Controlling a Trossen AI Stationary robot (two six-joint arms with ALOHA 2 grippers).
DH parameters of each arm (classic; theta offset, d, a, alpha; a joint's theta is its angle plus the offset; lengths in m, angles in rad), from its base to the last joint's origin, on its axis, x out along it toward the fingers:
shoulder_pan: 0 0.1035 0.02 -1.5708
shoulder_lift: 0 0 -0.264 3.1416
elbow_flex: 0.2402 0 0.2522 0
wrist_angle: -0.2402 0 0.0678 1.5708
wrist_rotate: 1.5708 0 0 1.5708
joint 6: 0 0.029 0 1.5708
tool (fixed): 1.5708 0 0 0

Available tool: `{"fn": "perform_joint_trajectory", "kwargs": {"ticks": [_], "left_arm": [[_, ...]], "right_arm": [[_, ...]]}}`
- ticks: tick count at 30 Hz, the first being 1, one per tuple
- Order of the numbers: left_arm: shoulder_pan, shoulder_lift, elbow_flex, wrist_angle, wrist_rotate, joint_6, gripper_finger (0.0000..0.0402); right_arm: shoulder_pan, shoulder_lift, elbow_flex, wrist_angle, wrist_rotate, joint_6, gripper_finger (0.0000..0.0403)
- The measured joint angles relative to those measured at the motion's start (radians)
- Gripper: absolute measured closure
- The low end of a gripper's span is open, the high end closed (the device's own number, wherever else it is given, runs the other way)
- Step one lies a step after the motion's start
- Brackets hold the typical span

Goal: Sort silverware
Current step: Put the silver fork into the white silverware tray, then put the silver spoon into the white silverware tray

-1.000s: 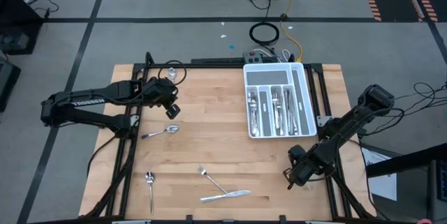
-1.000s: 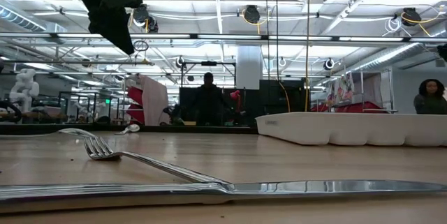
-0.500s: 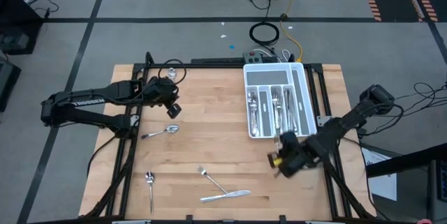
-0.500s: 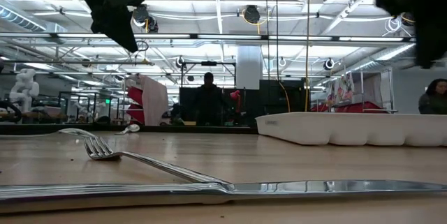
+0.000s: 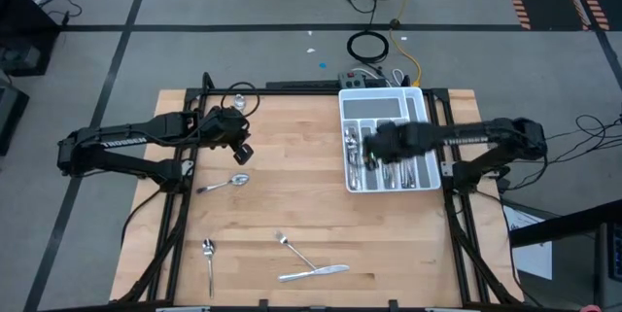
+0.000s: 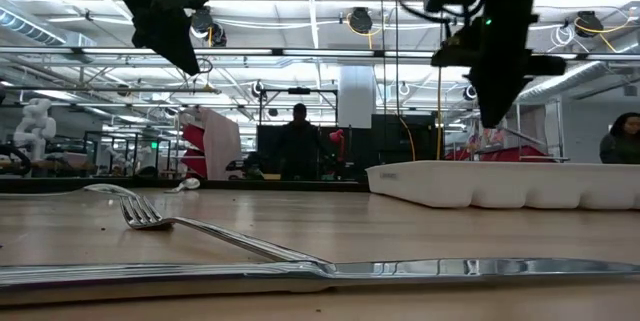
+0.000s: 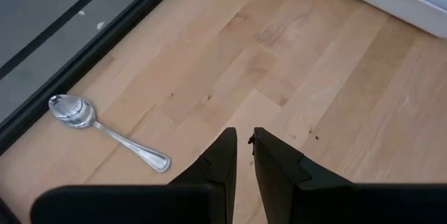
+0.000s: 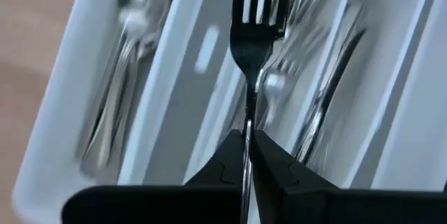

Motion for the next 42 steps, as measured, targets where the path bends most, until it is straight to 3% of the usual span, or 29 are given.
{"fn": "perform_joint_trajectory", "kwargs": {"ticks": [4,10,26,30,36,42], "left_arm": [[0.0,0.0,0.0,-0.001,0.0,-0.001,0.0345],[0.0,0.0,0.0,-0.003,0.0,-0.002,0.0345],[0.0,0.0,0.0,-0.003,0.0,-0.001,0.0345],[0.0,0.0,0.0,-0.003,0.0,-0.001,0.0345],[0.0,0.0,0.0,-0.006,0.0,-0.013,0.0345],[0.002,0.0,0.0,-0.146,0.005,-0.164,0.0345]], "right_arm": [[-0.15,0.0,0.0,0.042,-0.012,-0.166,0.0403],[-0.292,0.0,-0.036,0.097,-0.086,-0.278,0.0403],[-0.308,0.0,-0.235,0.336,-0.176,-0.242,0.0399],[-0.308,0.0,-0.235,0.366,-0.176,-0.246,0.0371],[-0.307,0.0,-0.235,0.435,-0.202,-0.299,0.0285],[-0.302,0.0,-0.217,0.445,-0.233,-0.344,0.0224]]}}
